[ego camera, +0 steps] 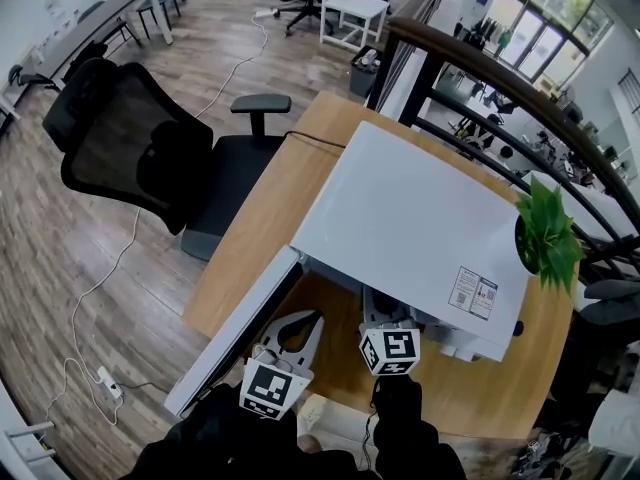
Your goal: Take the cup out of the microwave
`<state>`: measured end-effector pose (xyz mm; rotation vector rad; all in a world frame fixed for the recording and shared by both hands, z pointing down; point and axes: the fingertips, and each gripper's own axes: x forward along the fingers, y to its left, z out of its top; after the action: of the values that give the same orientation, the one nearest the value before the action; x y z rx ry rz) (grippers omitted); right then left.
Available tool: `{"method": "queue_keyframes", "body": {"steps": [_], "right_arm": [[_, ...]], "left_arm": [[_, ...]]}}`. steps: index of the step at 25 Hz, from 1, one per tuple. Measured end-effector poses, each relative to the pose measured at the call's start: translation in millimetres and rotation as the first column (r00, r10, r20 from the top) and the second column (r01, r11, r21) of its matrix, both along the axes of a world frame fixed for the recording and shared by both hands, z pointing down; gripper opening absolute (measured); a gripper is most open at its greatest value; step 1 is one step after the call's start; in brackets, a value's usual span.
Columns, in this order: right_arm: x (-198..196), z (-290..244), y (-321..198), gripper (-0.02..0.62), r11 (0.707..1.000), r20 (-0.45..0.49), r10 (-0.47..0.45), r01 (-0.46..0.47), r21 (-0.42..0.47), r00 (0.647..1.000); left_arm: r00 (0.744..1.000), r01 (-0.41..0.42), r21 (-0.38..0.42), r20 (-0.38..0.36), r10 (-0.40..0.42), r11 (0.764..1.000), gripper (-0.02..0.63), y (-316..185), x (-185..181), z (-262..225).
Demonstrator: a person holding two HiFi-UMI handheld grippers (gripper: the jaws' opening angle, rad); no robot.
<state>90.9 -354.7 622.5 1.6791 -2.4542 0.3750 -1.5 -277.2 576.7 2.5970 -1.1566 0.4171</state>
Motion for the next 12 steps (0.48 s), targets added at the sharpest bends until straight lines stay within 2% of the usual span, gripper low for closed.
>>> {"method": "queue_keyframes", "body": {"steps": [12], "right_arm": [[11.7,-28.5,40.8,0.031,0.999,0.014,0.014,-0.015,0.032,1.0]], "left_arm": [[1.0,-0.018,0.042,-0.001,0.018,0.999,0.025,22.0,5.0,-22.3]]}}
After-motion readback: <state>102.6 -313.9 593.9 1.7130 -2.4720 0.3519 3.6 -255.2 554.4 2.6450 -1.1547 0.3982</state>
